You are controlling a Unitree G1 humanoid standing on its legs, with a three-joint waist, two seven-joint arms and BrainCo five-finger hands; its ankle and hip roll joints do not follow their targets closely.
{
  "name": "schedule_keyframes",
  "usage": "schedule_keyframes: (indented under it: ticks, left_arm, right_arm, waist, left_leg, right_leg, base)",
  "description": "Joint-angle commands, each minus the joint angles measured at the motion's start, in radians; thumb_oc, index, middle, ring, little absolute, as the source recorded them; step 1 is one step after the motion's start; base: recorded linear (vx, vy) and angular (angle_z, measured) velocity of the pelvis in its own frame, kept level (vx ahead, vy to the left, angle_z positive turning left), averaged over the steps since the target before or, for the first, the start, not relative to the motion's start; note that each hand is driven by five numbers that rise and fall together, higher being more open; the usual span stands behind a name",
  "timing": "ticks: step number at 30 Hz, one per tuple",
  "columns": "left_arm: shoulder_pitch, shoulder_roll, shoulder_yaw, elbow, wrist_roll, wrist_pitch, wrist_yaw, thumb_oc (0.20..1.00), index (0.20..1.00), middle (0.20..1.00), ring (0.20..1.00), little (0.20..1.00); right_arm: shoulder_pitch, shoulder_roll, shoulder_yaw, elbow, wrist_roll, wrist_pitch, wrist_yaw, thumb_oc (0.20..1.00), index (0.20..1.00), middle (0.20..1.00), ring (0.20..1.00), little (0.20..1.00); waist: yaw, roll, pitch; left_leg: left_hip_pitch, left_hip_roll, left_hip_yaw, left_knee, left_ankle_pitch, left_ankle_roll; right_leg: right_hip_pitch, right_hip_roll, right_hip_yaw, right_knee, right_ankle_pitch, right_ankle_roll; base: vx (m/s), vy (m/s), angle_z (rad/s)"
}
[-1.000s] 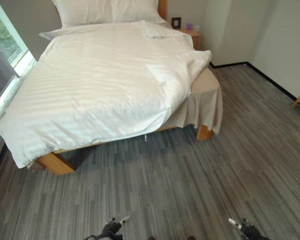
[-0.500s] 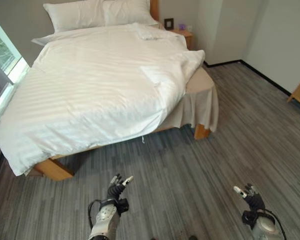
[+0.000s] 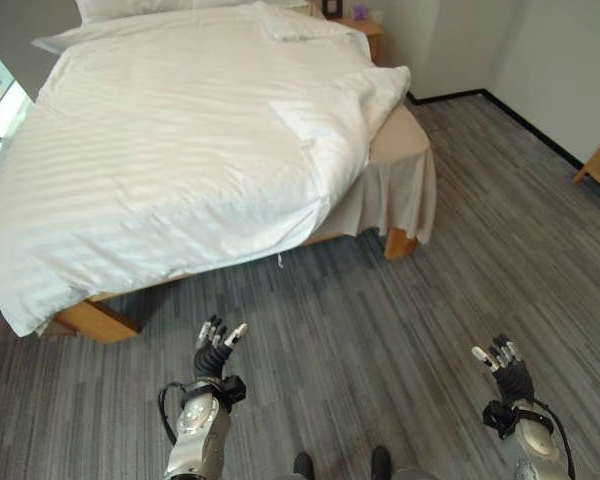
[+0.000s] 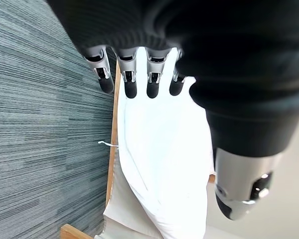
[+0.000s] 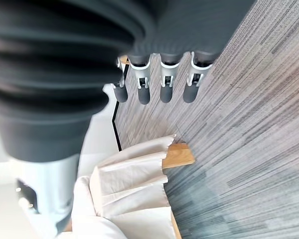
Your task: Making the bed.
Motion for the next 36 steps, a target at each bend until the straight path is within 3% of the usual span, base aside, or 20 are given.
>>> schedule_keyframes:
  ticks: [1, 6, 8, 10, 11, 12, 13, 14, 16, 18, 20, 21, 23, 24, 26, 29, 30, 31, 34, 36]
  left_arm:
    - [-0.069, 0.047, -0.009, -0.071, 0.014, -0.069, 0.003, 1.000, 1.000, 1.000, 1.000, 1.000]
    - [-0.105, 0.062, -0.014, -0.143, -0.008, -0.091, 0.011, 1.000, 1.000, 1.000, 1.000, 1.000]
    - [-0.113, 0.076, 0.000, -0.179, -0.018, -0.101, 0.020, 1.000, 1.000, 1.000, 1.000, 1.000]
    - [-0.117, 0.078, 0.003, -0.184, -0.021, -0.106, 0.026, 1.000, 1.000, 1.000, 1.000, 1.000]
    - [-0.117, 0.083, 0.013, -0.187, -0.012, -0.113, 0.038, 1.000, 1.000, 1.000, 1.000, 1.000]
    - [-0.117, 0.083, 0.012, -0.188, -0.012, -0.112, 0.038, 1.000, 1.000, 1.000, 1.000, 1.000]
    - [-0.115, 0.082, 0.025, -0.195, -0.016, -0.121, 0.044, 1.000, 1.000, 1.000, 1.000, 1.000]
    - [-0.114, 0.081, 0.025, -0.196, -0.017, -0.121, 0.044, 1.000, 1.000, 1.000, 1.000, 1.000]
    - [-0.124, 0.083, 0.040, -0.182, -0.037, -0.134, 0.057, 1.000, 1.000, 1.000, 1.000, 1.000]
    - [-0.137, 0.096, 0.041, -0.181, -0.038, -0.147, 0.065, 1.000, 1.000, 1.000, 1.000, 1.000]
    - [-0.132, 0.085, 0.044, -0.183, -0.050, -0.154, 0.064, 1.000, 1.000, 1.000, 1.000, 1.000]
    - [-0.132, 0.064, 0.053, -0.183, -0.093, -0.169, 0.064, 1.000, 1.000, 1.000, 1.000, 1.000]
    - [-0.132, 0.060, 0.053, -0.181, -0.098, -0.170, 0.059, 1.000, 1.000, 1.000, 1.000, 1.000]
    - [-0.128, 0.056, 0.055, -0.188, -0.094, -0.172, 0.060, 1.000, 1.000, 1.000, 1.000, 1.000]
    - [-0.109, 0.048, 0.077, -0.207, -0.132, -0.174, 0.048, 1.000, 1.000, 1.000, 1.000, 1.000]
    - [-0.103, 0.044, 0.098, -0.217, -0.161, -0.181, 0.042, 1.000, 1.000, 1.000, 1.000, 1.000]
    - [-0.093, 0.030, 0.111, -0.228, -0.183, -0.191, 0.044, 1.000, 1.000, 1.000, 1.000, 1.000]
    - [-0.099, 0.008, 0.123, -0.221, -0.210, -0.204, 0.056, 1.000, 1.000, 1.000, 1.000, 1.000]
    - [-0.125, -0.002, 0.131, -0.202, -0.262, -0.218, 0.054, 1.000, 1.000, 1.000, 1.000, 1.000]
    - [-0.148, 0.009, 0.136, -0.194, -0.256, -0.223, 0.056, 1.000, 1.000, 1.000, 1.000, 1.000]
  right_arm:
    - [-0.048, -0.031, -0.035, -0.115, -0.055, -0.070, -0.014, 1.000, 1.000, 1.000, 1.000, 1.000]
    - [-0.085, -0.046, -0.015, -0.162, -0.067, -0.082, -0.017, 1.000, 1.000, 1.000, 1.000, 1.000]
    - [-0.106, -0.048, 0.003, -0.186, -0.065, -0.085, -0.009, 1.000, 1.000, 1.000, 1.000, 1.000]
    - [-0.113, -0.048, 0.009, -0.190, -0.062, -0.086, -0.009, 1.000, 1.000, 1.000, 1.000, 1.000]
    - [-0.115, -0.042, 0.006, -0.198, -0.061, -0.088, -0.018, 1.000, 1.000, 1.000, 1.000, 1.000]
    - [-0.114, -0.041, 0.006, -0.199, -0.061, -0.087, -0.018, 1.000, 1.000, 1.000, 1.000, 1.000]
    - [-0.110, -0.035, 0.006, -0.205, -0.060, -0.086, -0.021, 1.000, 1.000, 1.000, 1.000, 1.000]
    - [-0.109, -0.035, 0.006, -0.205, -0.061, -0.085, -0.021, 1.000, 1.000, 1.000, 1.000, 1.000]
    - [-0.108, -0.038, 0.008, -0.207, -0.060, -0.088, -0.029, 1.000, 1.000, 1.000, 1.000, 1.000]
    - [-0.107, -0.045, 0.011, -0.215, -0.076, -0.088, -0.035, 1.000, 1.000, 1.000, 1.000, 1.000]
    - [-0.112, -0.061, 0.016, -0.211, -0.087, -0.086, -0.035, 1.000, 1.000, 1.000, 1.000, 1.000]
    - [-0.135, -0.083, 0.008, -0.213, -0.085, -0.097, -0.047, 1.000, 1.000, 1.000, 1.000, 1.000]
    - [-0.144, -0.089, 0.006, -0.208, -0.079, -0.104, -0.051, 1.000, 1.000, 1.000, 1.000, 1.000]
    - [-0.153, -0.096, 0.004, -0.204, -0.077, -0.110, -0.057, 1.000, 1.000, 1.000, 1.000, 1.000]
    - [-0.166, -0.123, -0.006, -0.210, -0.069, -0.120, -0.068, 1.000, 1.000, 1.000, 1.000, 1.000]
    - [-0.162, -0.134, -0.020, -0.224, -0.074, -0.124, -0.068, 1.000, 1.000, 1.000, 1.000, 1.000]
    - [-0.160, -0.151, -0.041, -0.237, -0.089, -0.128, -0.082, 1.000, 1.000, 1.000, 1.000, 1.000]
    - [-0.170, -0.166, -0.073, -0.251, -0.089, -0.130, -0.096, 1.000, 1.000, 1.000, 1.000, 1.000]
    - [-0.198, -0.180, -0.123, -0.283, -0.075, -0.140, -0.107, 1.000, 1.000, 1.000, 1.000, 1.000]
    - [-0.219, -0.199, -0.130, -0.306, -0.079, -0.141, -0.099, 1.000, 1.000, 1.000, 1.000, 1.000]
  waist:
    - [-0.004, -0.005, 0.012]
    - [-0.006, -0.003, 0.055]
    - [-0.013, 0.011, 0.094]
    - [-0.016, 0.022, 0.104]
    - [-0.018, 0.029, 0.108]
    - [-0.019, 0.030, 0.109]
    - [-0.024, 0.031, 0.104]
    - [-0.025, 0.033, 0.105]
    - [-0.045, 0.026, 0.113]
    - [-0.072, 0.012, 0.109]
    - [-0.076, 0.009, 0.093]
    - [-0.086, 0.028, 0.093]
    - [-0.087, 0.031, 0.094]
    - [-0.081, 0.038, 0.099]
    - [-0.057, 0.024, 0.113]
    - [-0.051, 0.018, 0.119]
    - [-0.027, 0.004, 0.131]
    - [-0.016, 0.002, 0.135]
    - [-0.005, -0.002, 0.127]
    - [0.007, -0.005, 0.122]
  left_leg:
    - [-0.023, -0.023, 0.048, 0.008, 0.005, 0.012]
    - [-0.064, -0.019, 0.071, 0.024, -0.001, 0.033]
    - [-0.081, -0.006, 0.083, 0.055, -0.015, 0.053]
    - [-0.085, 0.007, 0.084, 0.060, -0.012, 0.053]
    - [-0.069, 0.016, 0.090, 0.057, -0.019, 0.044]
    - [-0.067, 0.016, 0.088, 0.055, -0.019, 0.043]
    - [-0.038, 0.026, 0.094, 0.038, -0.024, 0.016]
    - [-0.034, 0.029, 0.093, 0.036, -0.024, 0.015]
    - [0.001, 0.042, 0.086, 0.025, -0.041, -0.026]
    - [0.037, 0.068, 0.076, 0.018, -0.062, -0.053]
    - [0.066, 0.109, 0.065, 0.032, -0.068, -0.072]
    - [0.051, 0.161, 0.039, 0.114, -0.046, -0.083]
    - [0.032, 0.177, 0.029, 0.164, -0.018, -0.086]
    - [0.005, 0.200, 0.018, 0.242, 0.024, -0.088]
    - [-0.116, 0.245, -0.004, 0.562, 0.132, -0.061]
    - [-0.156, 0.271, 0.004, 0.673, 0.147, -0.057]
    - [-0.220, 0.246, 0.001, 0.743, 0.142, -0.046]
    - [-0.287, 0.221, 0.032, 0.731, 0.115, -0.050]
    - [-0.340, 0.236, 0.168, 0.605, 0.130, -0.088]
    - [-0.374, 0.185, 0.230, 0.496, 0.149, -0.095]
  right_leg:
    - [-0.021, -0.062, -0.075, 0.037, 0.022, 0.060]
    - [-0.137, -0.062, -0.057, 0.201, -0.002, 0.074]
    - [-0.290, -0.067, -0.057, 0.478, 0.066, 0.139]
    - [-0.336, -0.061, -0.058, 0.539, 0.077, 0.146]
    - [-0.376, -0.106, -0.080, 0.525, 0.082, 0.135]
    - [-0.373, -0.107, -0.082, 0.524, 0.081, 0.136]
    - [-0.366, -0.173, -0.106, 0.382, 0.065, 0.121]
    - [-0.359, -0.171, -0.110, 0.376, 0.066, 0.121]
    - [-0.361, -0.212, -0.103, 0.173, 0.127, 0.127]
    - [-0.371, -0.203, -0.014, 0.115, 0.166, 0.152]
    - [-0.375, -0.163, -0.002, 0.164, 0.138, 0.128]
    - [-0.364, -0.119, -0.021, 0.212, 0.090, 0.094]
    - [-0.352, -0.107, -0.032, 0.214, 0.079, 0.076]
    - [-0.328, -0.083, -0.044, 0.217, 0.058, 0.053]
    - [-0.246, -0.036, -0.075, 0.197, 0.013, -0.023]
    - [-0.219, -0.016, -0.092, 0.190, -0.006, -0.050]
    - [-0.175, -0.004, -0.093, 0.176, -0.036, -0.067]
    - [-0.134, -0.008, -0.105, 0.161, -0.045, -0.062]
    - [-0.082, -0.012, -0.127, 0.125, -0.052, -0.051]
    - [-0.059, -0.007, -0.127, 0.106, -0.060, -0.043]
  base:
    - [-0.01, 0.021, -0.11]
    - [-0.07, 0.042, -0.21]
    - [-0.07, 0.077, -0.51]
    - [0.04, 0.021, -0.47]
    - [0.13, -0.034, -0.19]
    - [0.30, -0.142, -0.06]
    - [0.18, -0.109, 0.00]
    - [0.28, -0.199, -0.03]
    - [0.26, -0.215, -0.07]
    - [0.29, -0.281, 0.10]
    - [0.34, -0.428, 0.63]
    - [0.27, -0.398, 0.73]
    - [0.16, -0.297, 0.33]
    - [0.27, -0.548, 0.05]
    - [0.24, -0.553, 0.01]
    - [0.16, -0.331, 0.15]
    - [0.27, -0.328, 0.26]
    - [0.36, -0.398, 0.37]
    - [0.25, -0.153, 0.12]
    - [0.21, -0.065, 0.24]
